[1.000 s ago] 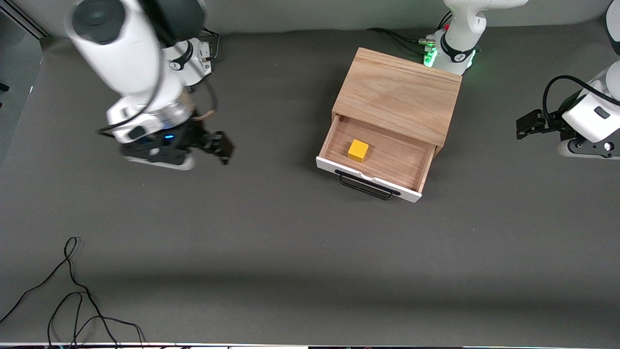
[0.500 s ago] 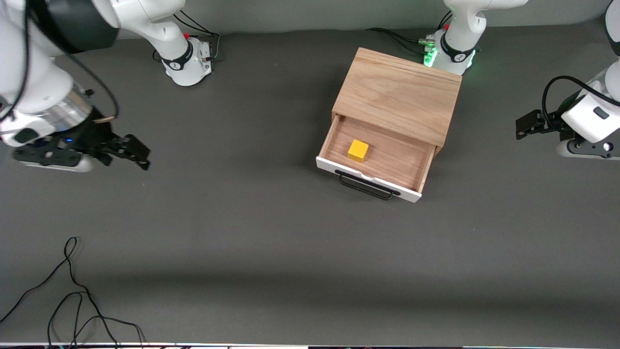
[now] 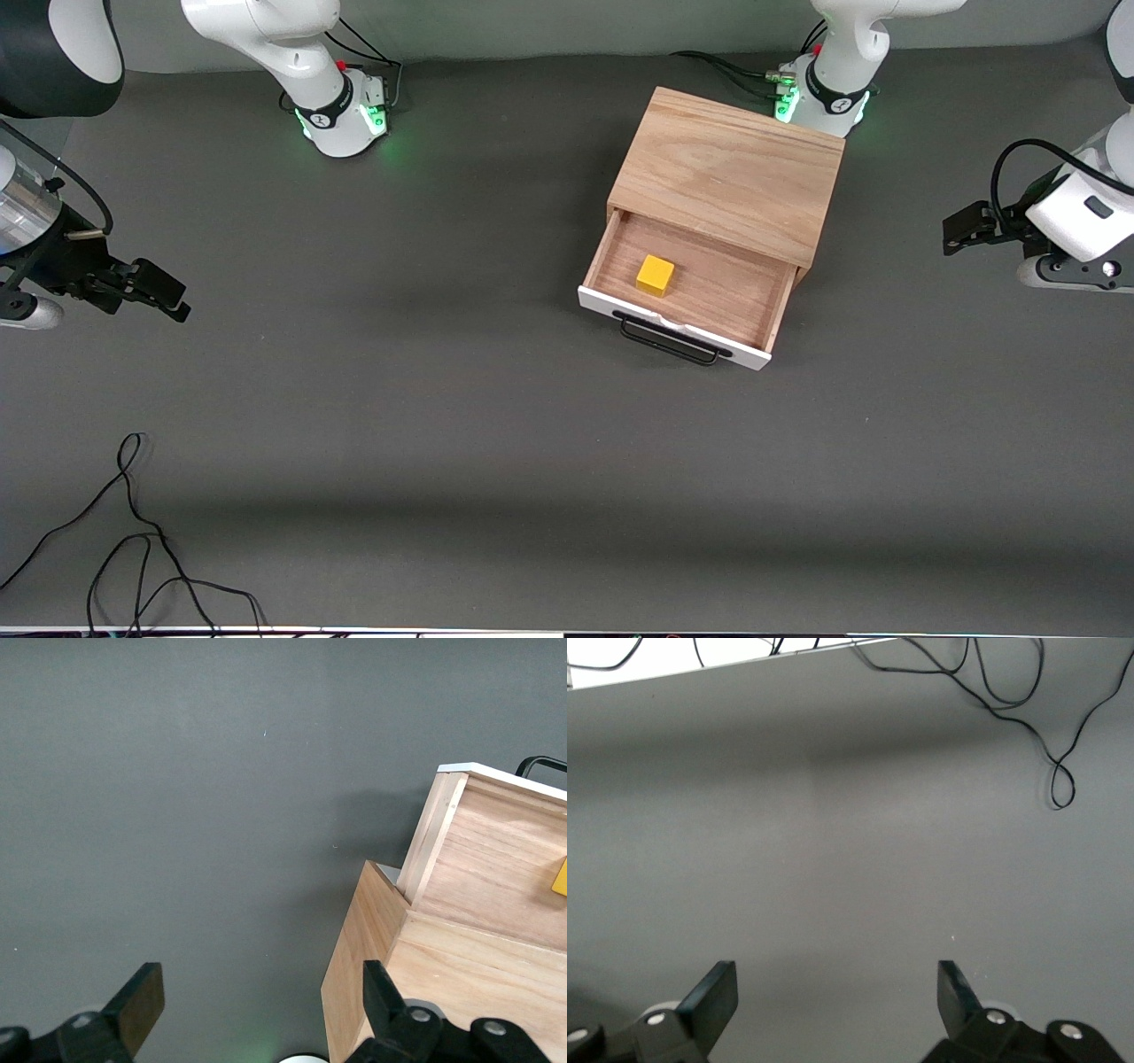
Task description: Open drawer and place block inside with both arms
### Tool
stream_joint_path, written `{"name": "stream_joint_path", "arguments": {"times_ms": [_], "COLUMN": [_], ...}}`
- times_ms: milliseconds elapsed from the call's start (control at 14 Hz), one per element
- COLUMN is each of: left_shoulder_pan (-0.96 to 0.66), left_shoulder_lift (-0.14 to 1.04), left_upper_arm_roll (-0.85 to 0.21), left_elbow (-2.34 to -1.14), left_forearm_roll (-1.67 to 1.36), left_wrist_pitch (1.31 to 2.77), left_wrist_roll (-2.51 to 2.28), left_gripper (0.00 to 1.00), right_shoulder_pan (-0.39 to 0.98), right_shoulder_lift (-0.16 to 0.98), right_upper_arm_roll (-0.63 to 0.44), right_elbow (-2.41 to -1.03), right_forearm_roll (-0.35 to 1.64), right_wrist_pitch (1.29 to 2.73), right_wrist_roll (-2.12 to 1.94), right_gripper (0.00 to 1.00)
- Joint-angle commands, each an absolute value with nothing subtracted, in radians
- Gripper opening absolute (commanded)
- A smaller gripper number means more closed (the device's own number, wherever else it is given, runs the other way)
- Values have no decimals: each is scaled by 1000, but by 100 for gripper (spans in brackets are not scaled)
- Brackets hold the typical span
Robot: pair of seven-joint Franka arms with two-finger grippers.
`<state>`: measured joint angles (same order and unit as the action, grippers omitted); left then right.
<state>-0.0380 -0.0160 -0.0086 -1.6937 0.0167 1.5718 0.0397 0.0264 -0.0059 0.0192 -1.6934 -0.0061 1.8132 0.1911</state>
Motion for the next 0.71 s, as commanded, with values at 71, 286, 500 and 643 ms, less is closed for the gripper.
{"name": "stream_joint_path", "arguments": {"times_ms": [71,286,500,643], "left_shoulder_pan": [-54,-54,-54,-54], "left_shoulder_lift": [-20,-20,-20,-20], "left_upper_arm_roll": [2,2,-2,2], "left_elbow": [-1694,-1694,-1694,-1694], "left_forearm_roll": [17,17,17,17], "left_wrist_pitch": [1562,1562,1562,1562], "left_wrist_roll": [31,31,31,29], "left_gripper": [100,100,100,100], "right_shoulder_pan": [-20,-20,-18,-18], "right_shoulder_lift": [-12,-15,3,3], "right_upper_arm_roll": [87,74,75,74], "right_elbow": [-1668,-1664,-1635,-1634], "right_forearm_roll": [20,21,21,31], "right_wrist_pitch": [1683,1683,1683,1683], "right_wrist_roll": [129,72,83,83], "right_gripper": [100,100,100,100]}}
